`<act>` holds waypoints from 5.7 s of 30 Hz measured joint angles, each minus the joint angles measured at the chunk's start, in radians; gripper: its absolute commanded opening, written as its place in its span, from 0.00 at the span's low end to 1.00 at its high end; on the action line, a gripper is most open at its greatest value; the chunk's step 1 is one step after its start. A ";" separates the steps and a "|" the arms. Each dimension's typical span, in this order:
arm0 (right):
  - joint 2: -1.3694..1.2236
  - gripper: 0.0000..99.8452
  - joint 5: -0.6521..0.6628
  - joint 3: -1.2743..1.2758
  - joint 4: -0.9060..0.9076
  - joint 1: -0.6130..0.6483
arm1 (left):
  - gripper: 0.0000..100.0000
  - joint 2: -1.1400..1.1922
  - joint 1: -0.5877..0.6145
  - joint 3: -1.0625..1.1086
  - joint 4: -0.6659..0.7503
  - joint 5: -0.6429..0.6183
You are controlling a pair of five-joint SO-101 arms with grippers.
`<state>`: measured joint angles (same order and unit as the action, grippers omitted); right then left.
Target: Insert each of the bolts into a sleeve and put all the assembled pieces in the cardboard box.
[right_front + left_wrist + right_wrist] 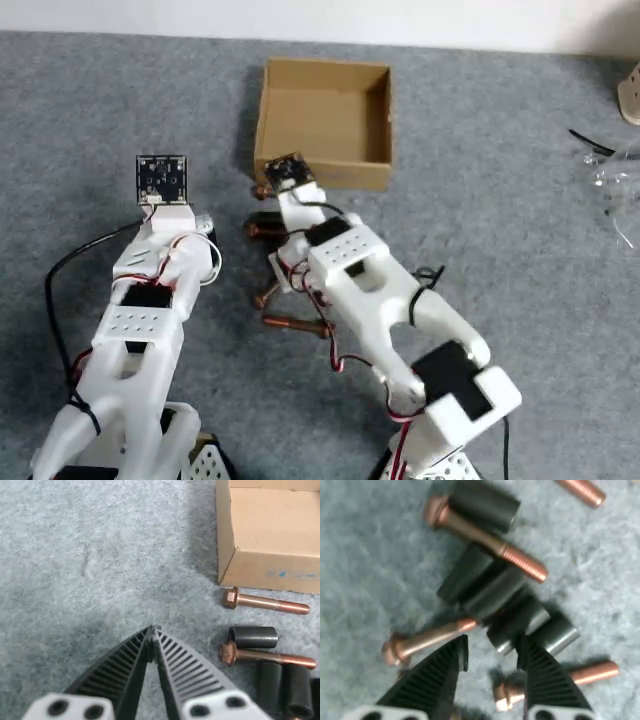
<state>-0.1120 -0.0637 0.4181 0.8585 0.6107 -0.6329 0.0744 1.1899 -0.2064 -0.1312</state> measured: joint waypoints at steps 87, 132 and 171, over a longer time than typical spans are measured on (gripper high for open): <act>1.138 0.00 0.158 0.792 -0.046 -0.531 | 0.17 0.356 -0.695 -0.282 -0.829 1.143; 1.145 0.00 0.158 0.853 -0.126 -0.537 | 0.17 0.652 -0.572 -0.597 -0.822 1.105; 1.145 0.00 0.120 1.010 -0.428 -0.631 | 0.01 0.726 -0.534 -0.594 -0.674 0.784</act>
<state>1.0326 0.0560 1.4277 0.4304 -0.0199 0.0928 -0.4595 0.5961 -0.8800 0.6529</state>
